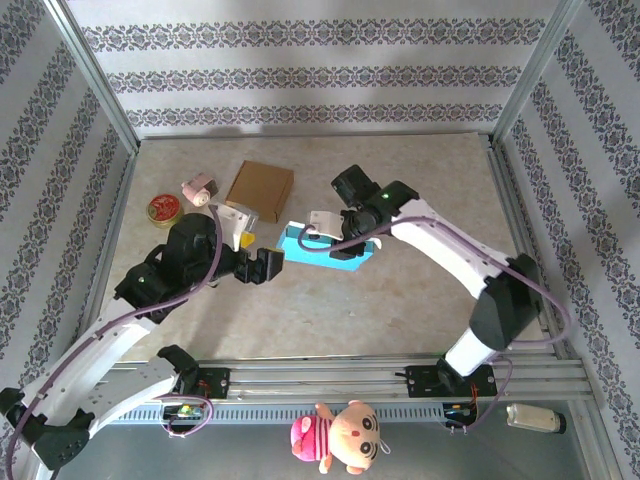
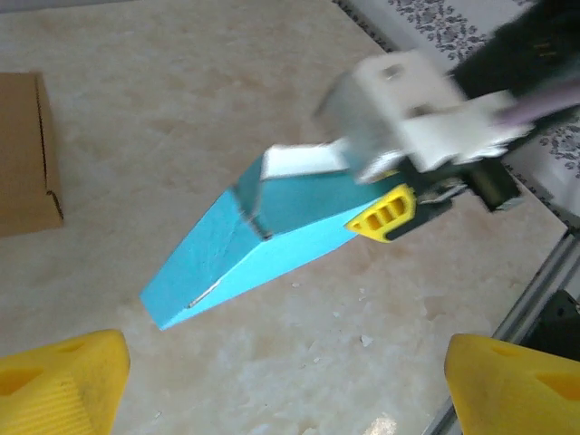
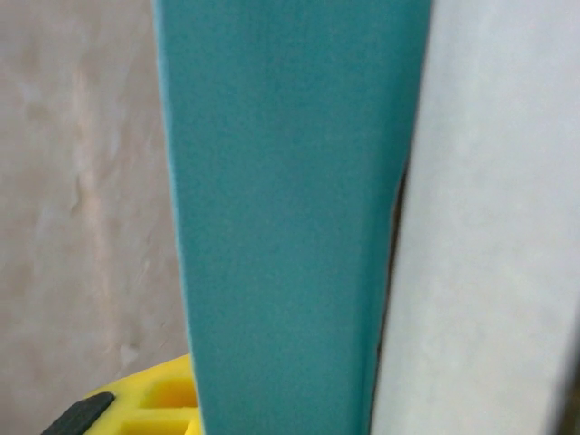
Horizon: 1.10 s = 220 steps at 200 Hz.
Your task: Fold the paper box
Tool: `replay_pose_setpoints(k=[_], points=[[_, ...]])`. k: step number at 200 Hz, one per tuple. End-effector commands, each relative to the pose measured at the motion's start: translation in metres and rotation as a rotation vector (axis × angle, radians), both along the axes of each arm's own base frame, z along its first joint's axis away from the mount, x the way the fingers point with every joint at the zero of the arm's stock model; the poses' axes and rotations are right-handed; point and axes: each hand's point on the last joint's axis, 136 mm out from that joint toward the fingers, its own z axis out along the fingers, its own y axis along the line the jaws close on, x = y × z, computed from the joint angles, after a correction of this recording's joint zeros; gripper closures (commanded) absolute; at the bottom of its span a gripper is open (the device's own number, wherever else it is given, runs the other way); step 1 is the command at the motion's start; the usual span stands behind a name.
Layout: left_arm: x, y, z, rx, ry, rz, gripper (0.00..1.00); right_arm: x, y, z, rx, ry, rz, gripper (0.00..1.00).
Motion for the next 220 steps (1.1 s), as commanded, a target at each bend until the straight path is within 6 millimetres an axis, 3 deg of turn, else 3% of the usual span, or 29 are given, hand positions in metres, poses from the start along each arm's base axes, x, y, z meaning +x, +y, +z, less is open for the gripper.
replay_pose_setpoints(k=[1,63,105,139,171,198,220], points=[[-0.010,0.004,-0.003,0.010,-0.027,-0.019,0.08,-0.018,-0.011,-0.010,-0.095,0.140,0.027,0.71],[-0.003,0.028,-0.017,0.056,0.027,0.138,0.04,0.000,0.005,-0.047,-0.184,0.105,0.038,0.63],[-0.002,0.031,-0.020,0.057,0.032,0.161,0.01,-0.001,0.011,-0.050,-0.174,0.074,0.050,0.57],[0.000,0.029,-0.022,0.053,0.041,0.156,0.00,0.005,0.012,-0.030,-0.116,0.003,0.023,0.50],[0.002,0.026,-0.026,0.062,0.048,0.151,0.00,0.009,0.014,0.001,0.024,-0.038,-0.061,0.45],[0.008,0.021,-0.024,0.036,0.053,0.157,0.00,0.029,0.008,0.046,0.258,-0.065,-0.310,0.42],[0.014,0.017,-0.026,0.015,0.096,0.185,0.02,0.045,-0.023,0.066,0.402,-0.015,-0.641,0.39]])
